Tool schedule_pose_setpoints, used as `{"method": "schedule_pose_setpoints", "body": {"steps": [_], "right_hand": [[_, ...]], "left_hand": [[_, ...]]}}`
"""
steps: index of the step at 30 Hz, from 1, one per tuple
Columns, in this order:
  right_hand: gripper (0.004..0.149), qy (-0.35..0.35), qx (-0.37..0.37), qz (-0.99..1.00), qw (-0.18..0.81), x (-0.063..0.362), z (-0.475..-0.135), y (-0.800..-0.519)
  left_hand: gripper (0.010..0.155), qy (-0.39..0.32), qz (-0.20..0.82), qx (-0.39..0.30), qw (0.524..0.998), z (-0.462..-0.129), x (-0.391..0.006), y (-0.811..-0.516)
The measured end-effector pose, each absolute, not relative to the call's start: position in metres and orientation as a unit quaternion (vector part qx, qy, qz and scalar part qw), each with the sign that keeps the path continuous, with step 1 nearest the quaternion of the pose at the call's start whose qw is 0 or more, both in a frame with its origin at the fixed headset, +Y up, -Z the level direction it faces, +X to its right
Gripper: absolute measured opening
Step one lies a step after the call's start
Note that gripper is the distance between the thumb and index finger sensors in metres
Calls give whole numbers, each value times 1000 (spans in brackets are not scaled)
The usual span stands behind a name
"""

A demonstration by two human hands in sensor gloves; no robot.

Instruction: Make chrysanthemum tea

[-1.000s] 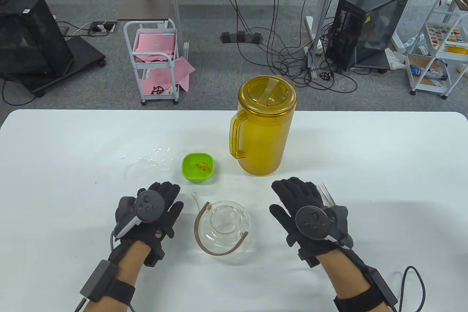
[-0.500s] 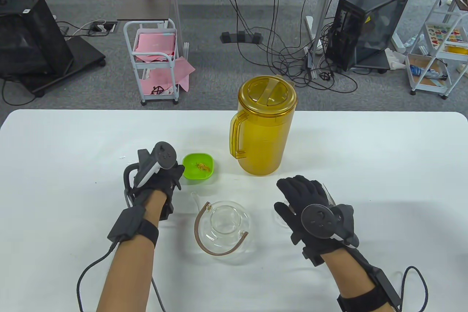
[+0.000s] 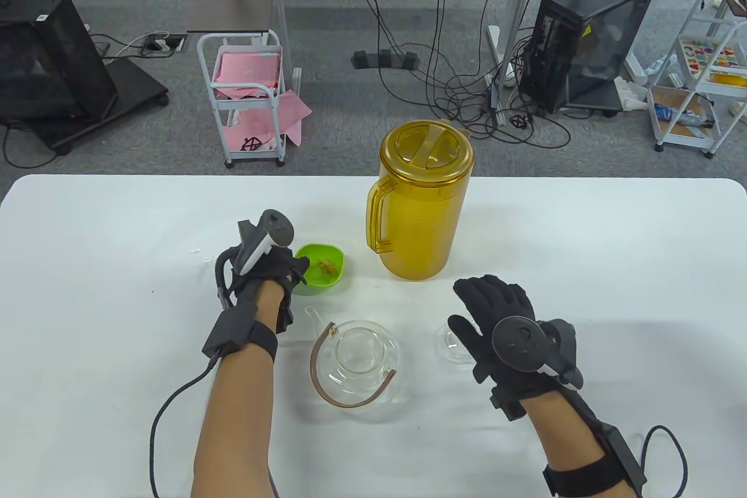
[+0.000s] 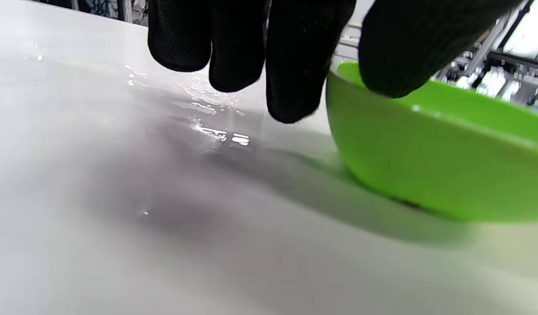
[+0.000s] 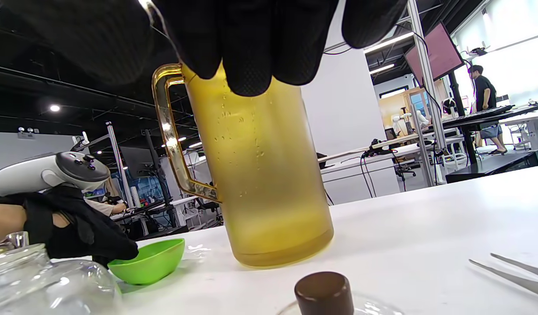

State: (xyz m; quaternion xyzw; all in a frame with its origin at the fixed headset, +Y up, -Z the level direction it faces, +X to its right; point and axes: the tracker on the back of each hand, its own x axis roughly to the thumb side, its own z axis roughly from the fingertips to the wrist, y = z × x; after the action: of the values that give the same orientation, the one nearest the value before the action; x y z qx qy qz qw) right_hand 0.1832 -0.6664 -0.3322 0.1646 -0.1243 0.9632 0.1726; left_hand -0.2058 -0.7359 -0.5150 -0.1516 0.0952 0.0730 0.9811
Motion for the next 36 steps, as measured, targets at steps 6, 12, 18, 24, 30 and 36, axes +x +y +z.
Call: {"method": "schedule_pose_setpoints", "body": {"steps": [6,12,18,24,30,36], "right_hand": [[64,-127,162,963,172,185,-332,-666],[64,-127,160,963,174,186,-332,-666],[64,-116,164,966,164,182,-334,-671],[63,-106,166,968,155,177,-335,-676],[63,-95,175,969,147,167,-335,-682],[63,-87,181,970,138,162,-334,-688]], "left_hand": [[39,85,65,-114,988,-507,-204,-732],[39,82,94,-36,991,-483,-240,-707],[40,60,121,22,991,-441,-268,-677],[42,17,115,80,990,-384,-267,-666],[43,-15,215,125,968,-342,-267,-665],[43,-30,219,131,966,-329,-261,-670]]}}
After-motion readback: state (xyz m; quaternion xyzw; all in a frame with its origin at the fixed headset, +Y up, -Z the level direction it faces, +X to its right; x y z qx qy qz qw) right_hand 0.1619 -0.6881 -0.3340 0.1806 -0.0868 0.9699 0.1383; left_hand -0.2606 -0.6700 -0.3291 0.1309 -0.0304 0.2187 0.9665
